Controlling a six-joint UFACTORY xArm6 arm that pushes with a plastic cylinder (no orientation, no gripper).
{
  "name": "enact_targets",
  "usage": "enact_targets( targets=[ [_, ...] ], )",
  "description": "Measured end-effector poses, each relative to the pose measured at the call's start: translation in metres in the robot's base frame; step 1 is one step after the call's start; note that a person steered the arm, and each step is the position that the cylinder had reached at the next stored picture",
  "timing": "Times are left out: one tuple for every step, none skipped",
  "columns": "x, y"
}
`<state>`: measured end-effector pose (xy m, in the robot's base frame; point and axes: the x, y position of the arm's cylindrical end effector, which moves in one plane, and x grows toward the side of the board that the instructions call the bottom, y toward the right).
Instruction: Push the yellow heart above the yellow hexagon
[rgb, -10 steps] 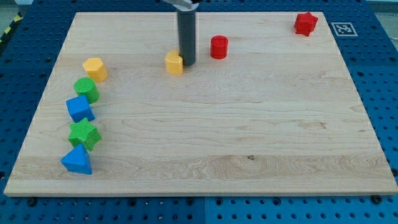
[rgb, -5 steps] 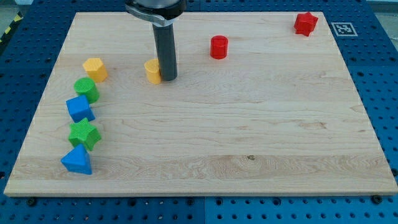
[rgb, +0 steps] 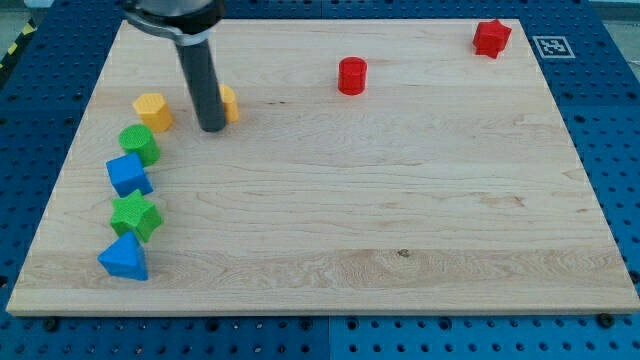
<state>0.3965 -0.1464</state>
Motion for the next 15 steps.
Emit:
enact_targets(
  targets=[
    [-0.010,-0.016],
    [-0.002,0.008],
    [0.027,0.064],
    [0.018,0.082],
    [0.012,0.078],
    [-0.001,0.061],
    [-0.005,0.026],
    [-0.012,-0.001],
    [-0.011,0.012],
    [-0.006,0.057],
    [-0.024,0.070],
    [-0.028,0.064],
    [-0.028,0.035],
    [-0.031,0.006],
    [-0.031,0.008]
  ],
)
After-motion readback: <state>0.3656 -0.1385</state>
